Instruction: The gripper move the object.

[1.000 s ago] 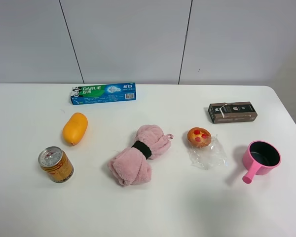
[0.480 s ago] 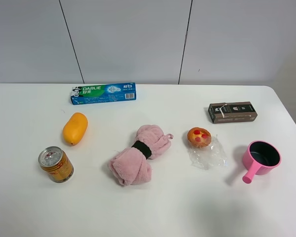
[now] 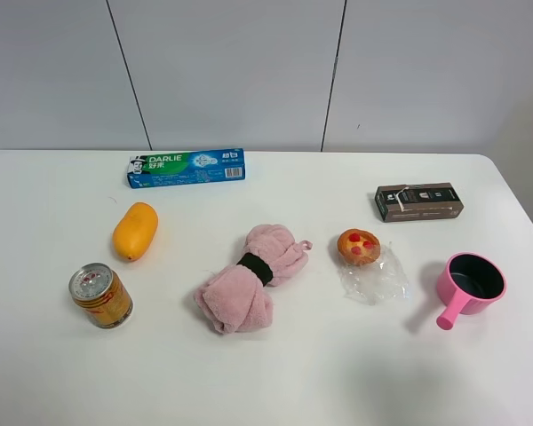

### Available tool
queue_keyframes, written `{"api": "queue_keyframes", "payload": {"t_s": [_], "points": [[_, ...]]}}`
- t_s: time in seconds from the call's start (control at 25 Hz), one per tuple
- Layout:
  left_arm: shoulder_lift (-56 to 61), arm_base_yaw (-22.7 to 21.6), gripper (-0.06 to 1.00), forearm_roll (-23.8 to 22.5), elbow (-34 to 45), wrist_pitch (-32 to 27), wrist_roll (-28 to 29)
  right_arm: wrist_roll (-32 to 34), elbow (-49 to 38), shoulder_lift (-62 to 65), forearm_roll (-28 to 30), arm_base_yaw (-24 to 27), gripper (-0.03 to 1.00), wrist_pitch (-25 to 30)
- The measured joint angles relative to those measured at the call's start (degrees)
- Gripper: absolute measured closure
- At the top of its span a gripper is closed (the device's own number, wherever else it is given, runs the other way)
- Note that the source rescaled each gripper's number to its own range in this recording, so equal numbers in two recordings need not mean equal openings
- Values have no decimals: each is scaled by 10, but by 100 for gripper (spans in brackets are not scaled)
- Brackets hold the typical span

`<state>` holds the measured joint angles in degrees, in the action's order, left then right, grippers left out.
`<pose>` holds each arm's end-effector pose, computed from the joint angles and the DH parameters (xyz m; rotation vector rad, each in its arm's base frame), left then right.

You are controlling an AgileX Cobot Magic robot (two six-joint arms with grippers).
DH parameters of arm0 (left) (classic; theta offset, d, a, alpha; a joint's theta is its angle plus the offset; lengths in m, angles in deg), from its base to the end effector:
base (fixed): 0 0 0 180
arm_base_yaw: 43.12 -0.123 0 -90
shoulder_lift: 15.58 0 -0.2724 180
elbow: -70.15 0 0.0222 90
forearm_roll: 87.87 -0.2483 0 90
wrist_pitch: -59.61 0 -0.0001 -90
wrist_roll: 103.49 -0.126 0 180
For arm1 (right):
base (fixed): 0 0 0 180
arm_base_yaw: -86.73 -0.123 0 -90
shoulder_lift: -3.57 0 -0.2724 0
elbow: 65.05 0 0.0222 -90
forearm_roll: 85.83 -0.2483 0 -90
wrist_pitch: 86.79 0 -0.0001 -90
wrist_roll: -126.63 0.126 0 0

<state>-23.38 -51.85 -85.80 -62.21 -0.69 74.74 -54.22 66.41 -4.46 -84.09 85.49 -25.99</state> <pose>0.0356 0.0015 0.2644 -0.1208 2.0167 0.0732 0.0371 -0.0025 0.2584 -0.0360 2.0480 -0.0321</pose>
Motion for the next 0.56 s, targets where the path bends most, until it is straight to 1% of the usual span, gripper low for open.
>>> {"api": "queue_keyframes", "payload": {"t_s": [0.56], "points": [[0, 0, -6, 0, 0, 0, 0, 0, 0, 0, 0, 0, 43, 0]]}}
